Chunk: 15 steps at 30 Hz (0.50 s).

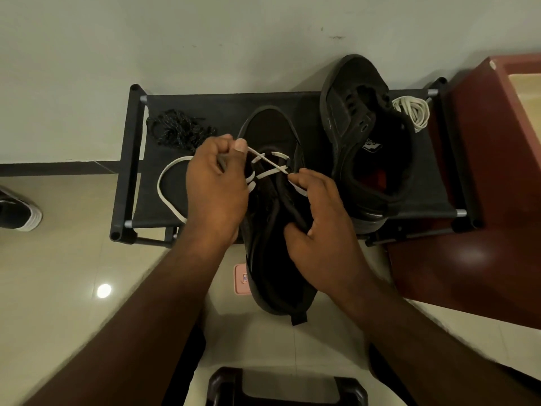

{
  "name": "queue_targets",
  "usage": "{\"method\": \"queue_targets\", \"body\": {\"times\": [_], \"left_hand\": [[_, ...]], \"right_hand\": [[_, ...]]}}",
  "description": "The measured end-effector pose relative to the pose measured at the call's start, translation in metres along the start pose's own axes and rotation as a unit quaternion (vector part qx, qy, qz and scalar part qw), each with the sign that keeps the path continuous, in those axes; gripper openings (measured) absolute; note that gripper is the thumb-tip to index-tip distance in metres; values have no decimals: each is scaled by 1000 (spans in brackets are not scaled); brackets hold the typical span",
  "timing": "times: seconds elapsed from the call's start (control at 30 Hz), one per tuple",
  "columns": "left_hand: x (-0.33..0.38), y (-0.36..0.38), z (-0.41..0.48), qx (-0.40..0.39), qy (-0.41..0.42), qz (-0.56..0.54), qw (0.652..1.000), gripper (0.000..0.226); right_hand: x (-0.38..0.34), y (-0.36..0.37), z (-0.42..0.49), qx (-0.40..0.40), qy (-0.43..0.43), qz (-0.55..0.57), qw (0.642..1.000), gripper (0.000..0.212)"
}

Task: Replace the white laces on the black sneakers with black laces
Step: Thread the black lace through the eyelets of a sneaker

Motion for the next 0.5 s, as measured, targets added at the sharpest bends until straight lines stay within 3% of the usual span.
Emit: {"method": "queue_targets", "body": {"times": [0.07, 0.17, 0.27, 0.33, 0.43, 0.5], "left_hand": [[1, -3, 1, 1, 5, -13, 1000, 5], [1, -2, 1, -65, 128, 89, 986, 12], [-6, 2, -1, -135, 177, 173, 959, 12], [-5, 2, -2, -112, 151, 152, 970, 5], [8, -3, 1, -80, 14, -10, 997, 19], [9, -6, 3, -88, -19, -60, 994, 17]], "right_hand": [[1, 0, 0, -1, -2, -4, 1000, 62], [3, 1, -1, 0, -17, -10, 1000, 62], [3, 1, -1, 2, -21, -5, 1000, 61], [3, 1, -1, 3, -15, 1, 1000, 61], [3, 0, 0, 0, 10, 35, 999, 62], [3, 1, 1, -1, 23, 57, 998, 63]]}}
Point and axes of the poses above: each hand's wrist, its own z-axis towards the middle knuckle, its own y-axis out of the palm, x = y × z, the point moved 1 cm from there along z, towards the middle knuckle, and after that the axes turned 9 degrees about x, right-handed, at the moved point
